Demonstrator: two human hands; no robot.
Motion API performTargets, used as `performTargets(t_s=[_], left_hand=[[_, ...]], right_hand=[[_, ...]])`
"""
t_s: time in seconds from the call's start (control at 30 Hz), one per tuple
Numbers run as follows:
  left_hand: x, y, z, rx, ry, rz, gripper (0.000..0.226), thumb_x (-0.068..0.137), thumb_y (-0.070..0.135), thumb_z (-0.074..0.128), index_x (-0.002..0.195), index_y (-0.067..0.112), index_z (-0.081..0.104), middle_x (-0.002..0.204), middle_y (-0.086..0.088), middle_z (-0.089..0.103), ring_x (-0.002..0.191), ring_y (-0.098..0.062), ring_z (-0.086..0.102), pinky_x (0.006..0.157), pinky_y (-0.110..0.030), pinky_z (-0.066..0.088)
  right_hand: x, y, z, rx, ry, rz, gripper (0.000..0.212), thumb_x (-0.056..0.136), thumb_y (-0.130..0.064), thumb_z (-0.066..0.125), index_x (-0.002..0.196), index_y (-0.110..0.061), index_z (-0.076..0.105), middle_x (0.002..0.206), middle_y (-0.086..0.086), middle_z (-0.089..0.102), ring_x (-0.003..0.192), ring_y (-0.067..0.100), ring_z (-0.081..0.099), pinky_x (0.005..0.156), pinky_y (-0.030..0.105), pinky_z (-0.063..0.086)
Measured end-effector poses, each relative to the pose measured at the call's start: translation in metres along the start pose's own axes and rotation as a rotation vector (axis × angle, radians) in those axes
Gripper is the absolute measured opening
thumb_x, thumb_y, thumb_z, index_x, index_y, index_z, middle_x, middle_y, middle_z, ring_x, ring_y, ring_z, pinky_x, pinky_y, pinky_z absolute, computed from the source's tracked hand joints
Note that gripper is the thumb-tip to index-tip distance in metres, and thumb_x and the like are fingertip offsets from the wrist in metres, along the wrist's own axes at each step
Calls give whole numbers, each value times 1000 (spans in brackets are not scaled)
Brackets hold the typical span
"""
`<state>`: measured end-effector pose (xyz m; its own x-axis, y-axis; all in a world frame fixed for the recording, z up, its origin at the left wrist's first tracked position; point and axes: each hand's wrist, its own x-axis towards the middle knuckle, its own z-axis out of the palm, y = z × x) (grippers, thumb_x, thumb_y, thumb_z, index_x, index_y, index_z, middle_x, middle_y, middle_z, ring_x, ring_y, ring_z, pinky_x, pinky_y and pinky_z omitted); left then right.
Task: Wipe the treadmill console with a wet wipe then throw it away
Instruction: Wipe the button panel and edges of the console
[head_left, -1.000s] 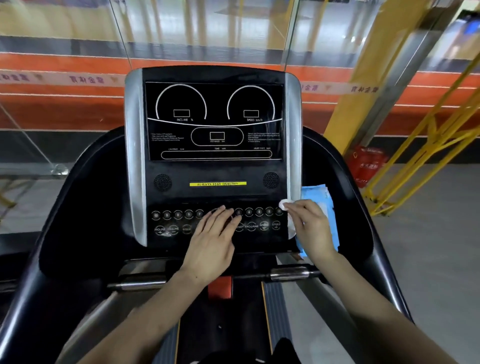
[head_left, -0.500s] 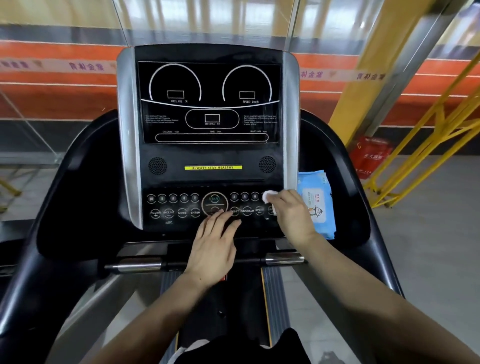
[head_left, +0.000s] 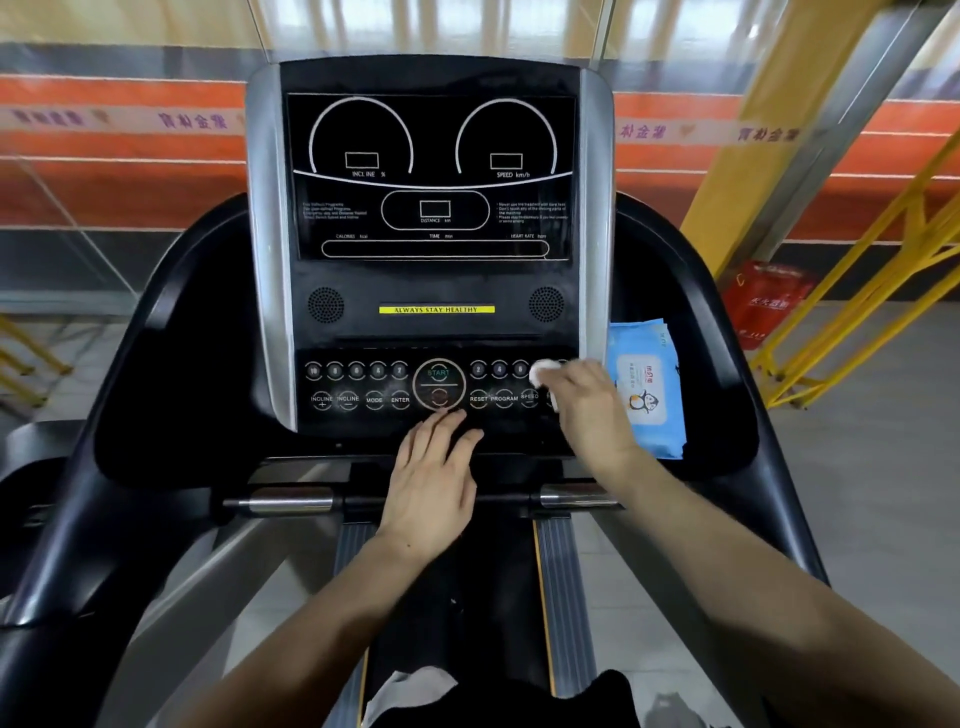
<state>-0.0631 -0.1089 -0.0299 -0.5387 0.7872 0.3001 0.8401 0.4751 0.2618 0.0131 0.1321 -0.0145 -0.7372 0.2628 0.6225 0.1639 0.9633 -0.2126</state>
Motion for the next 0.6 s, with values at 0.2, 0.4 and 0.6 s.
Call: performTargets(t_s=[0.2,0.4,0.6], left_hand=[[-2,-4,4,39,-18,31,52,89,13,61,140,17,56,154,-8,47,151,-30,33,123,-52,31],[2,2,6,21,-26,23,51,89,13,60,140,18,55,154,-8,46,151,-30,32,123,-52,30],[2,0,5,4,11,-18,51,90,12,61,140,16,56,154,-9,45,151,-30,33,121,-53,33]], right_hand=[[-25,3,5,14,-68,-128,43,79,21,66,112,-5,75,91,6,65,84,25,50,75,43,54],[25,6,0,-17,47,55,37,85,12,57,113,-5,74,89,7,61,79,32,53,71,44,53],[-43,5,13,-3,-99,-158,51,74,24,74,117,-4,73,92,7,62,81,27,54,76,42,50]])
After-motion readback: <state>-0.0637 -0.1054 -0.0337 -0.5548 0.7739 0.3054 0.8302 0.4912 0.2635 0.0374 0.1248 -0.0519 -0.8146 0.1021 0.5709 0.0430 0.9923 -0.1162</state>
